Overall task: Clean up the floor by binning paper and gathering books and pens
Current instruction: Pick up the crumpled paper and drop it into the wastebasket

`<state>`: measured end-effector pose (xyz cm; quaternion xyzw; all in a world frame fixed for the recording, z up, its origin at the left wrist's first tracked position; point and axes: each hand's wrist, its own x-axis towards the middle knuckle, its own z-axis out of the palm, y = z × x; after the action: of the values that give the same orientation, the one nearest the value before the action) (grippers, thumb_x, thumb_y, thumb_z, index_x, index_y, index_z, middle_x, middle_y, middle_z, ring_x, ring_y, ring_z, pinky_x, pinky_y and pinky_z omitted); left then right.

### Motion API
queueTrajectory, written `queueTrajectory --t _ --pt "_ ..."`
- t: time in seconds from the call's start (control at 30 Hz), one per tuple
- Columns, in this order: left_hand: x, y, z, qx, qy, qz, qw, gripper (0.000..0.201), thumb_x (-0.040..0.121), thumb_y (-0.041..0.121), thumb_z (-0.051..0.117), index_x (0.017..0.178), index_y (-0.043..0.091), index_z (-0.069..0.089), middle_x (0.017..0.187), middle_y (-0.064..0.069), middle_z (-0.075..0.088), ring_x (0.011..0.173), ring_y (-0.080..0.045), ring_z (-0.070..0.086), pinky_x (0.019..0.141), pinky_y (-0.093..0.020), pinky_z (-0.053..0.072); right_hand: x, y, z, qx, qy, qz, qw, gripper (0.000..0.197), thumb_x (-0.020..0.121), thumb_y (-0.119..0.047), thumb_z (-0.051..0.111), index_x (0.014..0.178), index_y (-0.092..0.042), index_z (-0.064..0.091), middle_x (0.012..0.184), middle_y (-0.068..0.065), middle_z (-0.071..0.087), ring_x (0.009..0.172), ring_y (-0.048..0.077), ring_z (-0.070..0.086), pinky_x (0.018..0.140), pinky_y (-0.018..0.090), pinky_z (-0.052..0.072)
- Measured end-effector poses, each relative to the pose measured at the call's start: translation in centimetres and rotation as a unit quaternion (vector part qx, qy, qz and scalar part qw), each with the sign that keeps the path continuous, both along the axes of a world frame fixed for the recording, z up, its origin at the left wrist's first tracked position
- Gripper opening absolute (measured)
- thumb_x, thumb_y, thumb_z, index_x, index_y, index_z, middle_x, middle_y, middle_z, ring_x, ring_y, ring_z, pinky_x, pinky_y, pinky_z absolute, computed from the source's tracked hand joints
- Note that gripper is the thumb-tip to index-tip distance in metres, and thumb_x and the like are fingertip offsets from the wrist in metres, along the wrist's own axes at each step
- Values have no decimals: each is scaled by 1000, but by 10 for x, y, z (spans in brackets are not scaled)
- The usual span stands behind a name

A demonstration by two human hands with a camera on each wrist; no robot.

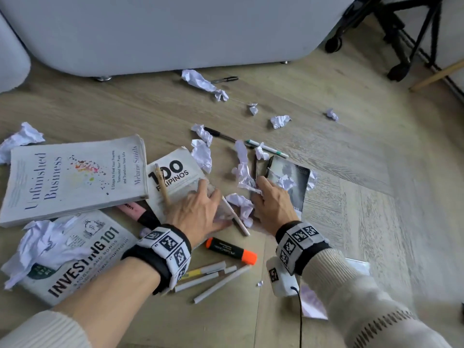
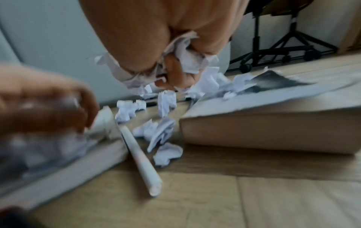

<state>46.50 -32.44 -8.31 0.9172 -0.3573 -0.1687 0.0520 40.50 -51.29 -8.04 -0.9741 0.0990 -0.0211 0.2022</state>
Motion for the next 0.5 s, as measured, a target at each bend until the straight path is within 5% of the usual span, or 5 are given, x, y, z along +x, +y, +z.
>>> queueTrajectory --t 0.1,0.23,0.4,0.5 --pt "-11 -6 -4 23 25 -54 998 40 88 52 57 111 22 45 114 -7 33 85 -21 58 68 -34 50 -30 -11 23 35 -40 -51 997 10 81 -15 45 75 -12 37 64 1 39 58 22 33 51 30 22" --pt "-18 -24 0 11 30 -111 993 14 97 24 45 107 18 51 113 -10 43 85 -29 61 70 -40 51 -74 -21 44 71 -68 -121 988 13 83 -15 43 76 -4 42 63 11 43 58 19 33 53 35 31" --pt "-54 -61 53 -25 -3 -155 988 19 96 25 45 105 11 55 109 -10 45 90 -32 61 68 -37 45 -153 -22 70 110 -47 -276 954 18 91 -14 44 74 -15 37 59 -8 36 58 16 34 56 32 33" --pt "-84 -85 106 -97 9 -177 979 20 96 27 47 97 9 54 97 -9 42 79 -29 58 63 -34 38 -211 -11 100 135 -47 -348 926 14 89 -20 44 78 -11 46 62 1 47 61 25 48 59 27 48"
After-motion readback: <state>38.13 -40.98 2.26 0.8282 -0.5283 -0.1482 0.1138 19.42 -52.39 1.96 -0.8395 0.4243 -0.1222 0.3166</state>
